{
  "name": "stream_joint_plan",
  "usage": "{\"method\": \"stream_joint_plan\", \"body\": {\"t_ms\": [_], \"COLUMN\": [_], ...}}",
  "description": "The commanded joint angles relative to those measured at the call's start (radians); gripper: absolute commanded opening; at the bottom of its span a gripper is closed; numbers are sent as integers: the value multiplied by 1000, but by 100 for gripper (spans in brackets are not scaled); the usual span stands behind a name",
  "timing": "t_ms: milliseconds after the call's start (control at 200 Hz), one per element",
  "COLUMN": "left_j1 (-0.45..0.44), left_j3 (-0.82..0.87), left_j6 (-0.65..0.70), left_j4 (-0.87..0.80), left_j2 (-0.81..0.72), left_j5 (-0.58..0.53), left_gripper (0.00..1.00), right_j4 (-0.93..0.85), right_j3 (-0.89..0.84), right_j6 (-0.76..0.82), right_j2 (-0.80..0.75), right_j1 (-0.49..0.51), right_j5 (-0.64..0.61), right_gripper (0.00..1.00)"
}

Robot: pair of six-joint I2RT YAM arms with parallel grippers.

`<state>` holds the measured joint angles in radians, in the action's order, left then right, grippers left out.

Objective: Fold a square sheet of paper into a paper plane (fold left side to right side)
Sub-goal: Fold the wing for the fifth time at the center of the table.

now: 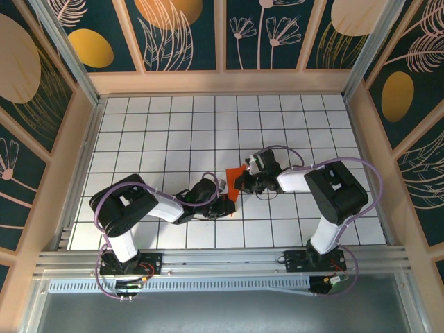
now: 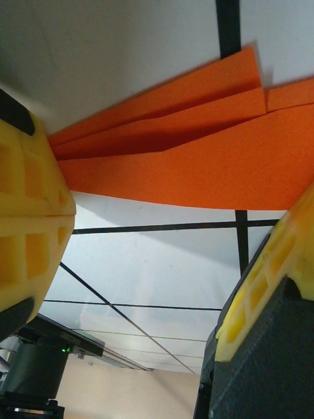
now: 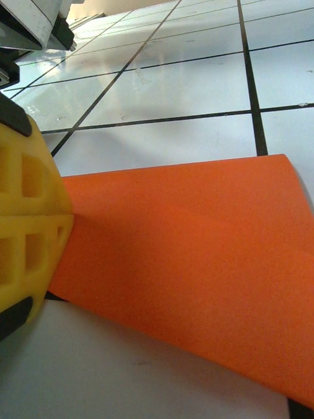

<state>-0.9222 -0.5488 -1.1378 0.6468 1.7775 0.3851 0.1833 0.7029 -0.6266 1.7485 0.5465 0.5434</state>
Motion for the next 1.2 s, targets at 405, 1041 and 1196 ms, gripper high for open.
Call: {"method": "stream_joint_plan", "body": {"t_ms": [405, 1041, 1196], "left_j1": [-7, -6, -7], "left_j3": [28, 12, 5], "left_j6": [41, 58, 62], "left_j4": [-111, -133, -136], "left_j2": [4, -3, -1], "left_j5": [-61, -72, -74], "left_gripper": [0, 0, 0], "right_j4": [-121, -165, -119], "right_j3": [0, -50, -119], "right_j6": [41, 105, 103], "right_j2": [-38, -306, -344], "right_j1": [15, -79, -83], "right_j5": [-133, -90, -48], "right_gripper": [0, 0, 0]}}
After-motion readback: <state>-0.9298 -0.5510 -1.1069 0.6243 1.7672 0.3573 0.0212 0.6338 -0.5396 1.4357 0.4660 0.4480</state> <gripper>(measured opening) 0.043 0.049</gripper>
